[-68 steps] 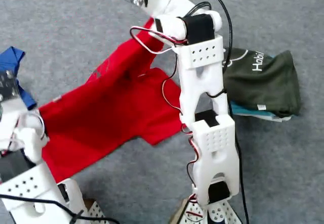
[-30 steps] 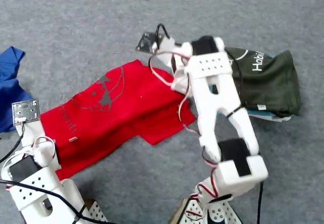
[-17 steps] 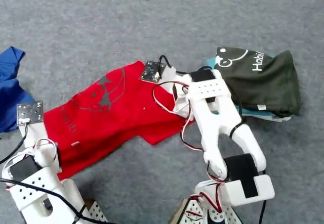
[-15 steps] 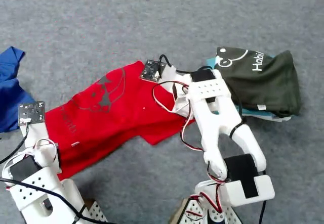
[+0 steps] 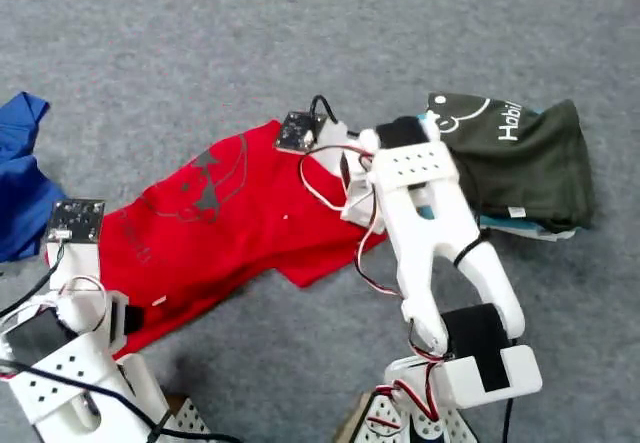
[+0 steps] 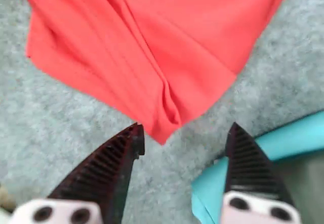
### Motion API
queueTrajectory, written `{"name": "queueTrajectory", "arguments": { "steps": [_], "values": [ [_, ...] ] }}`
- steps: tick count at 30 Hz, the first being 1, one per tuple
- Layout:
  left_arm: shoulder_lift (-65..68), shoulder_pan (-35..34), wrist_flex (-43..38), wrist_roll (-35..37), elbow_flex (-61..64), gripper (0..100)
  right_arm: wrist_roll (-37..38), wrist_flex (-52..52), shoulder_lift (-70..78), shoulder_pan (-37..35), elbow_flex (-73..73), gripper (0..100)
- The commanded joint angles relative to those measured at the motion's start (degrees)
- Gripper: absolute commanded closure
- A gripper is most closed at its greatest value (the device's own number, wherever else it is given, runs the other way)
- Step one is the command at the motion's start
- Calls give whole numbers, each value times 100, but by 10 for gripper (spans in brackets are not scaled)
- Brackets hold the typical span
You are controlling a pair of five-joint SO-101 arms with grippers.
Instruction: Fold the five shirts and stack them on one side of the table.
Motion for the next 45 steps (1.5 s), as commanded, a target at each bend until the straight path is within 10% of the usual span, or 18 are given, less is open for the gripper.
{"name": "queueTrajectory", "arguments": {
  "steps": [1, 8, 23, 45],
  "values": [
    [-40, -70, 615, -545, -1011, 712, -62, 668, -374, -110, -884, 807],
    [22, 18, 738, -167, -2101, 986, -185, 1108, -312, -277, -1727, 978],
    [2826, 105, -2409, 2031, -1222, 918, -2163, -633, 2308, -1499, -2536, 993],
    [4189, 501, -4598, 2620, 255, 918, -2936, 2356, 4629, -1543, -5446, 994]
  ]
}}
